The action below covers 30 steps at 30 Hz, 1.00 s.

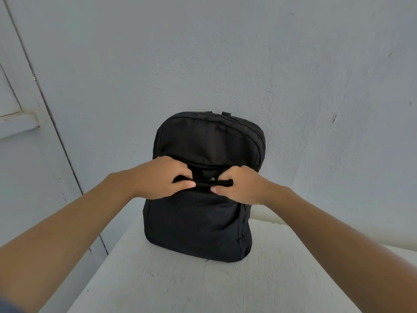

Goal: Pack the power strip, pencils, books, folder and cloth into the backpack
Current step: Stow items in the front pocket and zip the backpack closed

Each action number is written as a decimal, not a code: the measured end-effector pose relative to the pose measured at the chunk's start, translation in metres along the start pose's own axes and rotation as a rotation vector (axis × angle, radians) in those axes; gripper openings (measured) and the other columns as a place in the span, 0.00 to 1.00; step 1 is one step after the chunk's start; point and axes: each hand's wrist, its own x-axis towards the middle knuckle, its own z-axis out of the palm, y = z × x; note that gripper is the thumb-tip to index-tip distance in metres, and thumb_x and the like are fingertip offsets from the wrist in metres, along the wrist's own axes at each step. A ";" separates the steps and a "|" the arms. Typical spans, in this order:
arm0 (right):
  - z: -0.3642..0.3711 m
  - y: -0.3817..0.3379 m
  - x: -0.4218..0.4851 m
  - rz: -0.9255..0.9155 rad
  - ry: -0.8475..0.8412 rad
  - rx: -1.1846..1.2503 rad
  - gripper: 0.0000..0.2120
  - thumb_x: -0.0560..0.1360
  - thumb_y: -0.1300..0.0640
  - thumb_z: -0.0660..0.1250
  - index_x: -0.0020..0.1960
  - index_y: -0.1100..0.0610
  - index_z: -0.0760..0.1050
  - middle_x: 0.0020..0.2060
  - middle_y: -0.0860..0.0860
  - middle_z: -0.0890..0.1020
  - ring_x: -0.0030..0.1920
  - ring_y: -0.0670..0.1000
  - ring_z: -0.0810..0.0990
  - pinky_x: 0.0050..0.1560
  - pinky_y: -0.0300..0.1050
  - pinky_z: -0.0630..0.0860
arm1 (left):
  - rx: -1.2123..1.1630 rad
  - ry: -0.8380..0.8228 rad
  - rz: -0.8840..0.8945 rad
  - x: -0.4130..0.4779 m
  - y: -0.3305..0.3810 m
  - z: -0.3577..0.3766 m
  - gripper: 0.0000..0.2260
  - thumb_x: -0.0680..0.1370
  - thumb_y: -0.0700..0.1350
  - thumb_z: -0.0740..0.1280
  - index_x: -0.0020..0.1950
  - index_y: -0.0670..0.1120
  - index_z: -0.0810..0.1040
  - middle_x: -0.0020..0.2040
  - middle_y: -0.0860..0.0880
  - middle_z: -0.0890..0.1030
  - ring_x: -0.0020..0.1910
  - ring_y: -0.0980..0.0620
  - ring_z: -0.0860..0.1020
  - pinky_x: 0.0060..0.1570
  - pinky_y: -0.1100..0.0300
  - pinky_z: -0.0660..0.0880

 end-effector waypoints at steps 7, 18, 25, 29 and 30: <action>-0.007 -0.012 -0.003 0.028 -0.177 -0.233 0.20 0.83 0.41 0.52 0.72 0.43 0.71 0.66 0.47 0.78 0.68 0.53 0.72 0.72 0.52 0.61 | 0.010 0.037 0.019 -0.001 0.009 0.001 0.11 0.86 0.55 0.57 0.47 0.54 0.73 0.36 0.55 0.77 0.35 0.53 0.75 0.39 0.63 0.69; -0.008 -0.011 -0.032 -0.105 0.398 0.140 0.07 0.78 0.57 0.65 0.49 0.52 0.82 0.42 0.43 0.84 0.42 0.45 0.81 0.49 0.47 0.80 | -0.150 0.420 0.043 -0.003 0.033 -0.003 0.06 0.83 0.51 0.66 0.53 0.53 0.82 0.49 0.60 0.80 0.50 0.57 0.78 0.52 0.56 0.77; -0.019 0.012 -0.089 -0.030 0.843 0.197 0.05 0.80 0.54 0.65 0.46 0.51 0.78 0.32 0.44 0.80 0.34 0.45 0.78 0.35 0.41 0.76 | -0.290 0.602 0.064 0.020 0.106 0.003 0.04 0.82 0.45 0.68 0.51 0.51 0.83 0.45 0.57 0.81 0.42 0.52 0.79 0.41 0.61 0.76; -0.016 0.052 -0.143 0.115 0.867 0.294 0.04 0.81 0.52 0.64 0.47 0.48 0.74 0.29 0.48 0.80 0.32 0.49 0.80 0.35 0.45 0.76 | -0.536 0.566 -0.009 0.038 0.160 0.031 0.04 0.81 0.43 0.69 0.50 0.50 0.82 0.41 0.55 0.81 0.36 0.52 0.76 0.37 0.69 0.71; -0.014 0.065 -0.156 0.151 0.857 0.310 0.05 0.81 0.52 0.63 0.46 0.48 0.73 0.29 0.49 0.79 0.32 0.51 0.81 0.35 0.46 0.76 | -0.577 0.530 -0.032 0.042 0.173 0.041 0.04 0.81 0.43 0.69 0.49 0.50 0.82 0.39 0.55 0.80 0.34 0.53 0.76 0.36 0.68 0.72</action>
